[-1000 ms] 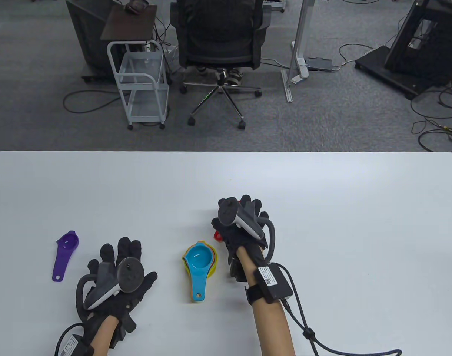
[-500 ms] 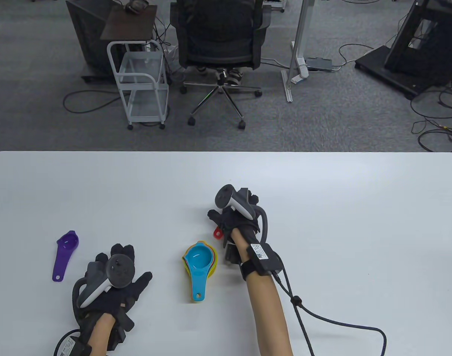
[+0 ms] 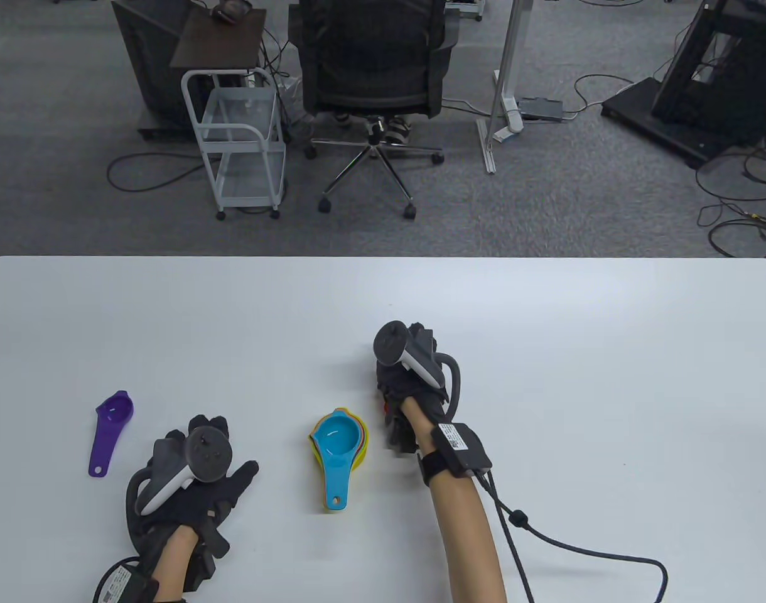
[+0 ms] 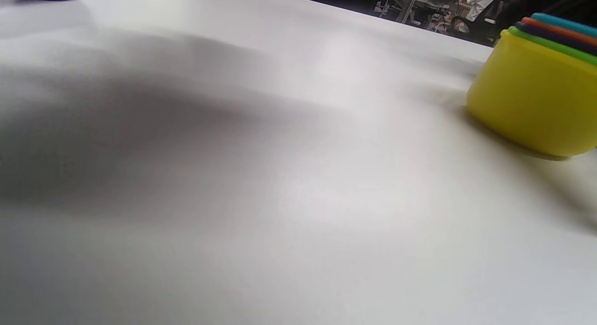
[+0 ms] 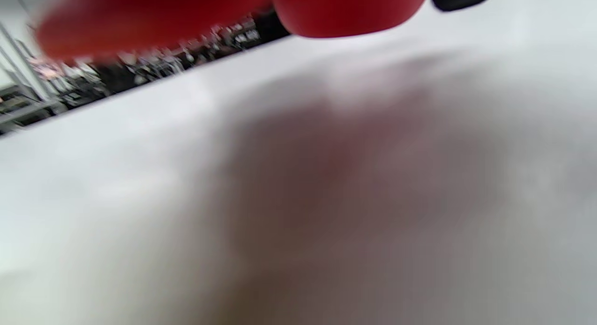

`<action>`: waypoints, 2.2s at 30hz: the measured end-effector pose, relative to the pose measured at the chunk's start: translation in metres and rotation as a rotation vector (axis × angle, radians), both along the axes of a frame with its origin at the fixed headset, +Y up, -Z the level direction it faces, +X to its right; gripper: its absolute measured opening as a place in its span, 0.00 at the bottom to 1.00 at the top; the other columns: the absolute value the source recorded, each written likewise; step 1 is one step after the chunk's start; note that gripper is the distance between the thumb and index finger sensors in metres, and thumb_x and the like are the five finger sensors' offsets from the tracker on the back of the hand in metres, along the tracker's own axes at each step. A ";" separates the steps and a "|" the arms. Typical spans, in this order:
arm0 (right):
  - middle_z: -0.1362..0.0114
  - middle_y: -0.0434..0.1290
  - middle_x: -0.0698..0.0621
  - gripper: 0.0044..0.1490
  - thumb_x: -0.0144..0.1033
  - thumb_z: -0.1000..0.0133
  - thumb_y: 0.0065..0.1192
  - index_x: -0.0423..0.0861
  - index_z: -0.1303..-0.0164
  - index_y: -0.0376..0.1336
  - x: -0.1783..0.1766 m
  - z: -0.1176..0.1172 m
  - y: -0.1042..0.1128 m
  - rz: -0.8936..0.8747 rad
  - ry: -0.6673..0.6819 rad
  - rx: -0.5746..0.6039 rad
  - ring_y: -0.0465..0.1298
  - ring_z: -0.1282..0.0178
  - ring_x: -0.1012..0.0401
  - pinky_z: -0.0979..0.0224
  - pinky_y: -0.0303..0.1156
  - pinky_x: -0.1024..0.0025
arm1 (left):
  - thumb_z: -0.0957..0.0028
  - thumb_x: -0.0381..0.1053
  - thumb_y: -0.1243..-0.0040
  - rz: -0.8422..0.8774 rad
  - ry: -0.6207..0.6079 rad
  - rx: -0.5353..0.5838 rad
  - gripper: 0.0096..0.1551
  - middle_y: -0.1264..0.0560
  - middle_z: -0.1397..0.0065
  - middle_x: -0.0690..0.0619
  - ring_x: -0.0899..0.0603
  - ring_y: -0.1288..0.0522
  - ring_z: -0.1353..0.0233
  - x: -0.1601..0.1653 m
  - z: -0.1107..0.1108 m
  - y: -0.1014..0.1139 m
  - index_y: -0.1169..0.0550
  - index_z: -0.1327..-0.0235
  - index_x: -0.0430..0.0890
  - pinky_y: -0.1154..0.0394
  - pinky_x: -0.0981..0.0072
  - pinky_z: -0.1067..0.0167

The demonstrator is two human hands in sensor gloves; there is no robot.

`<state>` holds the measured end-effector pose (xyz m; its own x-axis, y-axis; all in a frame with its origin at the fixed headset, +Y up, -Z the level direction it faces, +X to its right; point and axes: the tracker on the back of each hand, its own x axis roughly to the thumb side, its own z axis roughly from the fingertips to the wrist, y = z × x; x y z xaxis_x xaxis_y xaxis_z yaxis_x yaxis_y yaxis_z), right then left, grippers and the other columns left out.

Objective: Nest plastic measuring cups

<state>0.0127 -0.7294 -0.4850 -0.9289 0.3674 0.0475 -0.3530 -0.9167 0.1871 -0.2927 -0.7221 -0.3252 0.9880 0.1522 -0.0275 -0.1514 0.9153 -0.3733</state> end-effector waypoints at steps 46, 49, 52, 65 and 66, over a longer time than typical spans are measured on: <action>0.15 0.34 0.19 0.42 0.39 0.31 0.44 0.37 0.13 0.38 -0.105 0.140 0.002 0.209 0.242 0.057 0.42 0.21 0.25 0.25 0.45 0.26 | 0.42 0.71 0.58 -0.052 -0.061 0.064 0.55 0.64 0.13 0.36 0.18 0.63 0.20 0.004 0.004 0.007 0.60 0.15 0.43 0.60 0.16 0.34; 0.15 0.34 0.19 0.42 0.41 0.32 0.44 0.37 0.13 0.37 -0.106 0.140 0.002 0.232 0.250 0.057 0.43 0.21 0.25 0.25 0.45 0.26 | 0.42 0.71 0.58 -0.052 -0.060 0.062 0.55 0.64 0.13 0.35 0.18 0.63 0.20 0.004 0.004 0.007 0.60 0.15 0.43 0.60 0.16 0.34; 0.16 0.30 0.17 0.48 0.48 0.32 0.42 0.35 0.13 0.32 -0.103 0.142 0.006 0.219 0.262 0.050 0.38 0.22 0.23 0.26 0.42 0.24 | 0.42 0.71 0.58 -0.051 -0.058 0.074 0.55 0.64 0.13 0.36 0.18 0.63 0.19 0.003 0.004 0.009 0.60 0.15 0.43 0.60 0.16 0.34; 0.18 0.19 0.22 0.57 0.63 0.39 0.35 0.45 0.16 0.21 0.023 0.164 0.016 0.419 0.133 0.127 0.23 0.25 0.26 0.26 0.29 0.23 | 0.42 0.72 0.58 -0.066 -0.045 0.082 0.55 0.64 0.12 0.37 0.19 0.63 0.19 -0.005 0.001 0.007 0.60 0.15 0.45 0.61 0.17 0.33; 0.18 0.19 0.22 0.57 0.63 0.39 0.35 0.45 0.16 0.21 0.032 0.165 0.014 0.410 0.121 0.125 0.23 0.25 0.26 0.26 0.29 0.23 | 0.42 0.72 0.58 -0.070 -0.044 0.082 0.55 0.64 0.12 0.37 0.19 0.63 0.19 -0.006 0.001 0.007 0.60 0.15 0.45 0.61 0.17 0.33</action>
<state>0.0445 -0.7152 -0.3199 -0.9815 -0.0456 0.1858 0.0620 -0.9946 0.0834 -0.2985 -0.7151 -0.3245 0.9962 0.0833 0.0259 -0.0716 0.9506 -0.3021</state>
